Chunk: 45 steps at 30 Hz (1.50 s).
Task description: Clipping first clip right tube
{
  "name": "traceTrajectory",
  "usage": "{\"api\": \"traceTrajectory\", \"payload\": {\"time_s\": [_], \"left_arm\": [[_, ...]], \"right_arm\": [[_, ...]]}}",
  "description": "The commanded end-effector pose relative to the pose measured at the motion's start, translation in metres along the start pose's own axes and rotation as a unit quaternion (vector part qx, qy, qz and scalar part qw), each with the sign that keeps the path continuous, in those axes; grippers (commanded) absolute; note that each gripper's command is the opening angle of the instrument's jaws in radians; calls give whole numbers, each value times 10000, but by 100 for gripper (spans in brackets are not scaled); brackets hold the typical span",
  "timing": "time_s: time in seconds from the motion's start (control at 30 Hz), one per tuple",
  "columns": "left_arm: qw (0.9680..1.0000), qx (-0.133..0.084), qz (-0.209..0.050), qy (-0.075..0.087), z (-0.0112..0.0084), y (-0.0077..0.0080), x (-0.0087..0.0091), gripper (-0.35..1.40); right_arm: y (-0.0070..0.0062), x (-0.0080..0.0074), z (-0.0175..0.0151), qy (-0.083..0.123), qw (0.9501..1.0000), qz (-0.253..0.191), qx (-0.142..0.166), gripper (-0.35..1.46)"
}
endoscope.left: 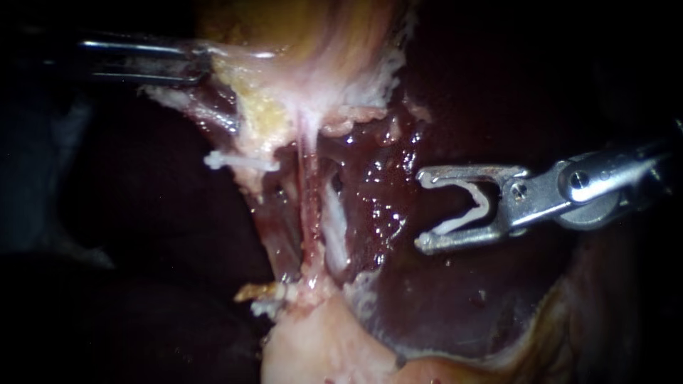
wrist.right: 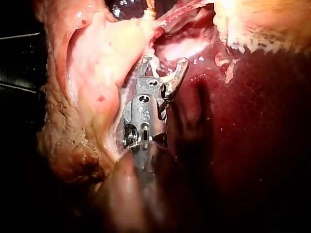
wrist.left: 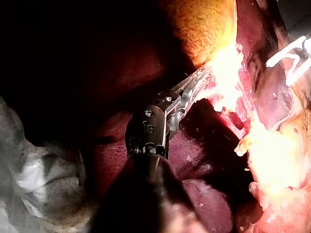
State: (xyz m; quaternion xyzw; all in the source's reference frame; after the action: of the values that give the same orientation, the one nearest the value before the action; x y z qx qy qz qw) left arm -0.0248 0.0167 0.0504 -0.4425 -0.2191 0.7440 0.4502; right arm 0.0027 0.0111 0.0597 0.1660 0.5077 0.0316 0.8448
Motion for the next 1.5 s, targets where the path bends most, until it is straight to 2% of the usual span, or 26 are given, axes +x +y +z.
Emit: {"api": "traceTrajectory", "payload": {"time_s": [0.03, 0.27, 0.43, 0.7, 0.87, 1.1, 1.23, 1.5], "left_arm": [[10000, 10, -44, 21, -2, 0, 1, -35], [10000, 11, -45, 21, -3, 0, 1, -35], [10000, 13, -45, 22, -3, 0, 1, -35], [10000, 18, -44, 24, -2, 1, 1, -35], [10000, 20, -43, 25, -1, 1, 0, -35], [10000, 23, -43, 27, 0, 1, 0, -35], [10000, 24, -43, 27, 0, 1, 0, -35], [10000, 26, -41, 28, 0, 1, -1, -35]], "right_arm": [[0, 0, 0, 17, 10000, 2, 2, 50], [-3, 7, 11, 164, 9998, 13, 80, 50], [-10, 9, 36, 246, 9992, 273, 163, 50], [-13, -1, 94, 388, 9959, 787, 208, 50], [-14, -9, 126, 438, 9941, 961, 238, 50], [-9, -14, 166, 754, 9876, 1330, 366, 50], [-4, -10, 180, 930, 9848, 1402, 430, 50], [-2, -5, 195, 1155, 9791, 1603, 489, 50]]}}
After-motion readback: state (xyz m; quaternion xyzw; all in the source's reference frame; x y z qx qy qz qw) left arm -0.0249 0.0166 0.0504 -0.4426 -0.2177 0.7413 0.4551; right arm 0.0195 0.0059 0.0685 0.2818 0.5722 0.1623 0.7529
